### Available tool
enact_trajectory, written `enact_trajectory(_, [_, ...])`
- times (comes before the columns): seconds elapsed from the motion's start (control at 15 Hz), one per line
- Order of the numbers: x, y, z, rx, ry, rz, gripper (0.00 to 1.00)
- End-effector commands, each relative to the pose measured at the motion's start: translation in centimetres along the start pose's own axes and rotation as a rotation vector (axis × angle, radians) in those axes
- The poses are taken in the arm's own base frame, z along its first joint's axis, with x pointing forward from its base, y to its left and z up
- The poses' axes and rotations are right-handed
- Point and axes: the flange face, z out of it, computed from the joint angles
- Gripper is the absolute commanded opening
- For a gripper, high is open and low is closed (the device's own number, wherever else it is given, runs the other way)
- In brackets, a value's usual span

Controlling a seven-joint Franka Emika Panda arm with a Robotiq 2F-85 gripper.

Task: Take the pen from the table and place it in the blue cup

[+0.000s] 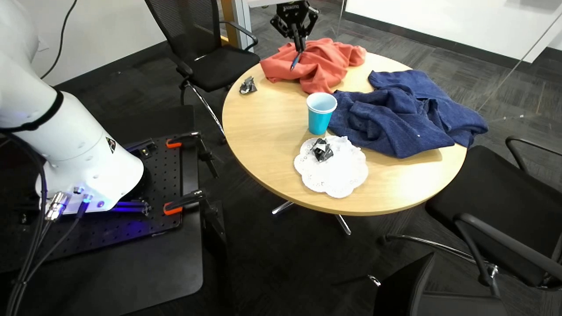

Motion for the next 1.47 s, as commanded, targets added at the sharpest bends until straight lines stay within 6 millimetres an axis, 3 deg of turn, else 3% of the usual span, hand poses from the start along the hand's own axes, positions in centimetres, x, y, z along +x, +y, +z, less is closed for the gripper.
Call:
enact_trajectory(0.0, [-3.7, 1.1, -2.8, -0.044, 0.007, 0.140, 0.03])
enact_trajectory(0.4, [-8.3, 3.4, -5.6, -0.092, 0.012, 0.330, 0.03])
enact_trajectory(0.87, [-13.7, 6.0, -7.5, -0.129, 0.016, 0.486, 0.03])
enact_trajectory(0.93, [-12.0, 6.4, -6.6, -0.116, 0.012, 0.441, 0.03])
enact_trajectory(1.0, [-12.4, 6.5, -6.7, -0.118, 0.011, 0.448, 0.11])
enact_trajectory(1.4, [-12.1, 6.2, -6.4, -0.113, 0.008, 0.440, 0.11])
